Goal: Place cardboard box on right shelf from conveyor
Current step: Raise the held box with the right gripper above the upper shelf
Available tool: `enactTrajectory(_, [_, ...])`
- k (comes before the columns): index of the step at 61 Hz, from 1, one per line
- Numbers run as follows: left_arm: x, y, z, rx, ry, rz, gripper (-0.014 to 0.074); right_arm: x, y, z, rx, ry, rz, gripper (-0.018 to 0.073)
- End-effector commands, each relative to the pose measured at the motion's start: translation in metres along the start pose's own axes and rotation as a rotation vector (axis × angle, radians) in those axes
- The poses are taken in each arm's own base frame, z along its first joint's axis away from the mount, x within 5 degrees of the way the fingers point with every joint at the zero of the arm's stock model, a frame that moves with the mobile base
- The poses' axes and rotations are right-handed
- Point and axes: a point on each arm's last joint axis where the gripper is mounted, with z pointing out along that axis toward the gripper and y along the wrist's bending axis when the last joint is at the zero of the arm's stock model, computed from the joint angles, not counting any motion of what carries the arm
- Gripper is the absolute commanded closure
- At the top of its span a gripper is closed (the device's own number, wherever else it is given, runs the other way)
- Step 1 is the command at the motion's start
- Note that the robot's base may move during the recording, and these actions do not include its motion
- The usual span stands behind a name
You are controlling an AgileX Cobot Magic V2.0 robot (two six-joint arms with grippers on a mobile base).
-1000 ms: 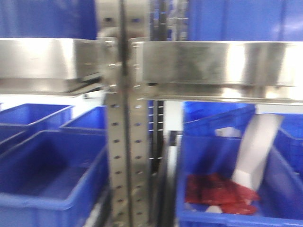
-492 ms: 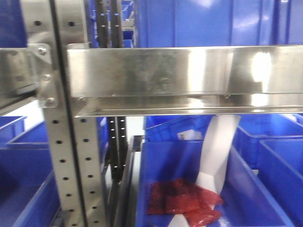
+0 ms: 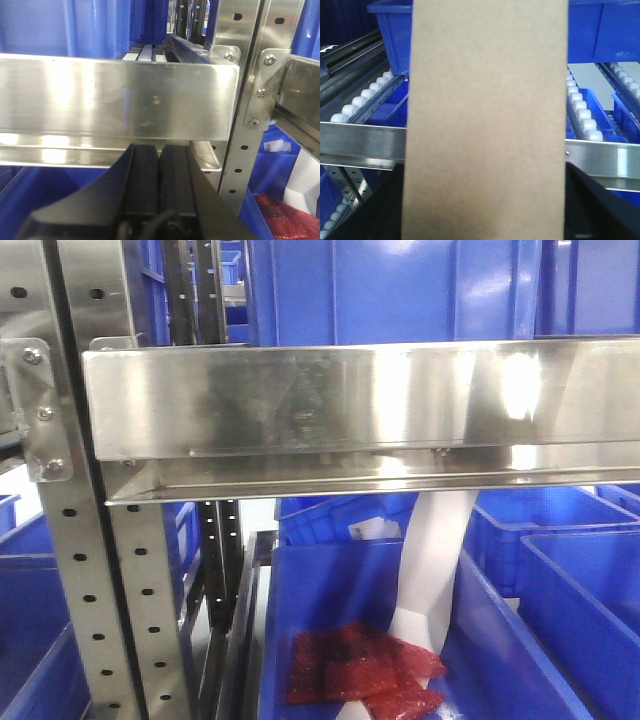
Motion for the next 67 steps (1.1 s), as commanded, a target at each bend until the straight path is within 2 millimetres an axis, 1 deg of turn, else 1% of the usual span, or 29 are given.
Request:
enactTrajectory(1, [-0.005,0.001,-0.001,-0.006,-0.091,-0.005,0.0713,-0.016,0.001,-0.001,-0.002,-0.106,-0.017,0.0303])
enactTrajectory(51, [-0.005,0.001,-0.001,-0.006,-0.091,-0.005,0.0713,-0.016,0.001,-0.001,-0.002,-0.108,-0.017,0.0303])
enactTrajectory(58, [-0.005,0.001,-0.001,-0.006,-0.091,-0.005,0.0713,-0.023,0.003,0.003,-0.013,-0.156,-0.021,0.0305])
enactTrajectory(61, [-0.005,0.001,-0.001,-0.006,-0.091,-0.005,0.0713,-0.028,0.005,0.009,-0.018,-0.179,-0.029,0.0305])
enactTrajectory(67, [-0.005,0.001,-0.001,-0.006,-0.091,-0.005,0.0713,-0.045,0.01,0.027,-0.027,-0.198,-0.057,0.0305])
